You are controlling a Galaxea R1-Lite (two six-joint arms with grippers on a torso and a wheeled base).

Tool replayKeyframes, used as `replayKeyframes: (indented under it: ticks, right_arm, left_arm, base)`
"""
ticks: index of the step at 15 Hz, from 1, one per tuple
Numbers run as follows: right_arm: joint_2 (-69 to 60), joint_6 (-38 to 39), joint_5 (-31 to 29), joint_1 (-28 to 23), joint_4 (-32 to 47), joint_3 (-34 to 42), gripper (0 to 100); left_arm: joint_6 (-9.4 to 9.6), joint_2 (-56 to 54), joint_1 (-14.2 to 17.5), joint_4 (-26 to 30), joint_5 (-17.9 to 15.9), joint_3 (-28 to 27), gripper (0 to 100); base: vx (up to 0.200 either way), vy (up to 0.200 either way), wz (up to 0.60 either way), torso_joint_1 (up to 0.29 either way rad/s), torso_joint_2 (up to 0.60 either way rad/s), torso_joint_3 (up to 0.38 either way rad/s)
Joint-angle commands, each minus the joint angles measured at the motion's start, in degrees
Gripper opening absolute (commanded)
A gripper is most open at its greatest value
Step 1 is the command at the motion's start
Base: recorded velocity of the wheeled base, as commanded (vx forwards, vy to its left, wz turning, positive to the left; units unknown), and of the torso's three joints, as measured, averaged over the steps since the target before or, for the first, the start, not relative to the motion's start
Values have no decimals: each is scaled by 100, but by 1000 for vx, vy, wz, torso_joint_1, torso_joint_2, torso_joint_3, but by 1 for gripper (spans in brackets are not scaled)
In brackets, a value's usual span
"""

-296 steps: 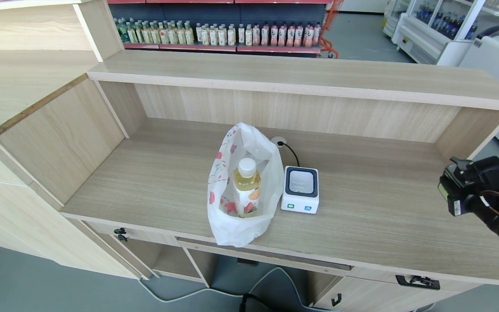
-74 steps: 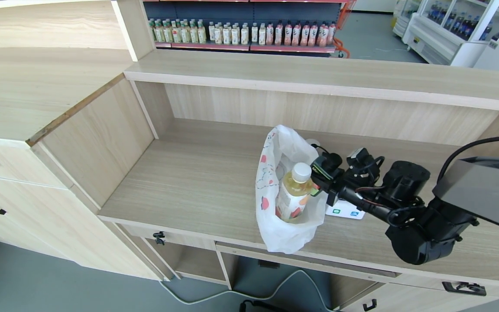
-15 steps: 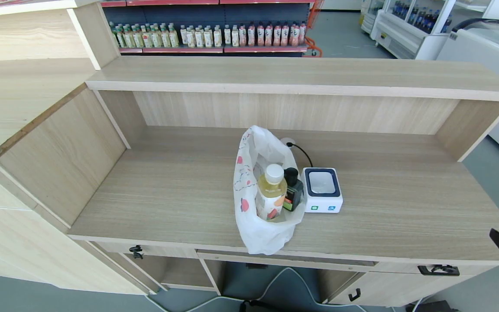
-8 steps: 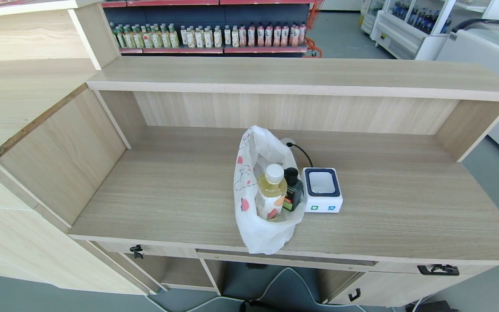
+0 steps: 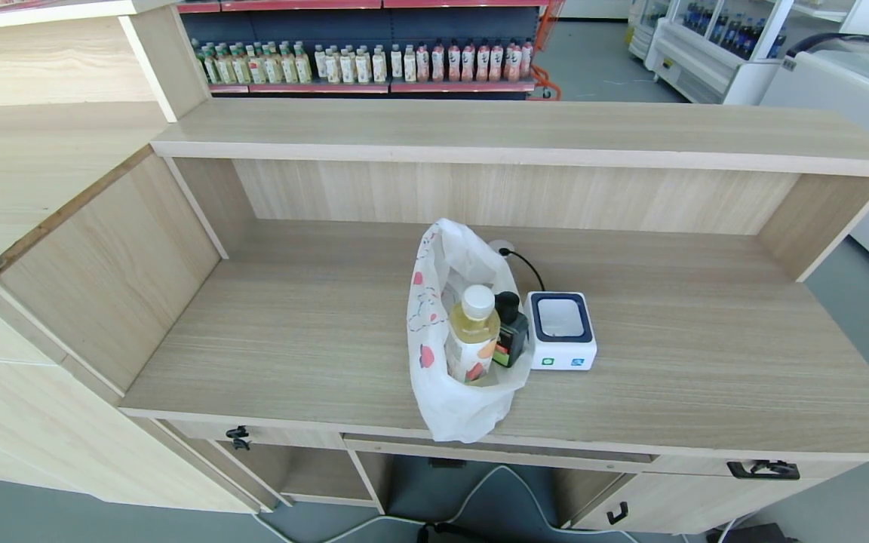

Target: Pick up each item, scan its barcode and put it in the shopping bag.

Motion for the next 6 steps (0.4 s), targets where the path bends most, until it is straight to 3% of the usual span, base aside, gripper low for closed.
replayKeyframes:
  ticks: [1,6]
  right_arm:
    - [-29,-4,0,4,3,1,100]
    - [-29,-4,0,4,3,1,100]
  left_arm:
    - [1,-2,0,0,8,1,100]
    - [1,-2,0,0,-1,1,100]
  base:
    - [0,0,0,0,0,0]
    - [0,0,0,0,0,0]
